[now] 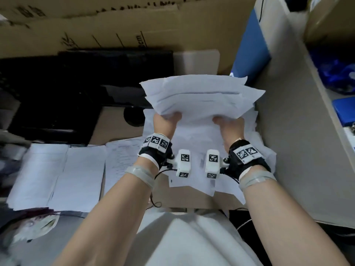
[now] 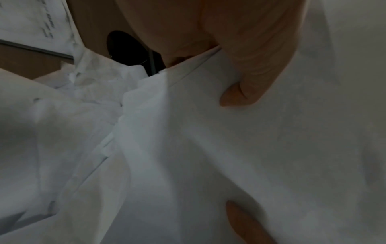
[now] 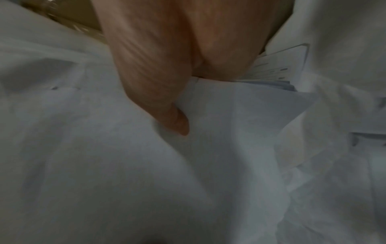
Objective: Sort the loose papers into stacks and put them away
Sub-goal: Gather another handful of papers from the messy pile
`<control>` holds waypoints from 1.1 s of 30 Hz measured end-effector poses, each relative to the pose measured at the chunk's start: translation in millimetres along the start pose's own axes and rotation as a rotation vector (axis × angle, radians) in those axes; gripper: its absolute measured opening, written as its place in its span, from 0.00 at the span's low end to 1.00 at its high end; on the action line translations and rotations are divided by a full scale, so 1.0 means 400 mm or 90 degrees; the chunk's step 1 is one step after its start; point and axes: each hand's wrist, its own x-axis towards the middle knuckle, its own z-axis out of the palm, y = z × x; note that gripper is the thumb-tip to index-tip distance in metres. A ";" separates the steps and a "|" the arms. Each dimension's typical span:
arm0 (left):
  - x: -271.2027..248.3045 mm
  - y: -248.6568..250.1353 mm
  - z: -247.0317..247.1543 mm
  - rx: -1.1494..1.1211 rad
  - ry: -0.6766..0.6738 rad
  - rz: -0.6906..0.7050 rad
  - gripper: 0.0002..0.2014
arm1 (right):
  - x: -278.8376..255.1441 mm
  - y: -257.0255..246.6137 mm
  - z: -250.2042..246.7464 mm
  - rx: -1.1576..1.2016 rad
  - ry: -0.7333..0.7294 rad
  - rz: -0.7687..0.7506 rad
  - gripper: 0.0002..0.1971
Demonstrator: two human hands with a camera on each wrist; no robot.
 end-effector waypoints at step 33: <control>0.031 -0.090 -0.158 0.028 -0.086 -0.026 0.12 | 0.000 0.127 0.049 -0.064 0.029 -0.089 0.06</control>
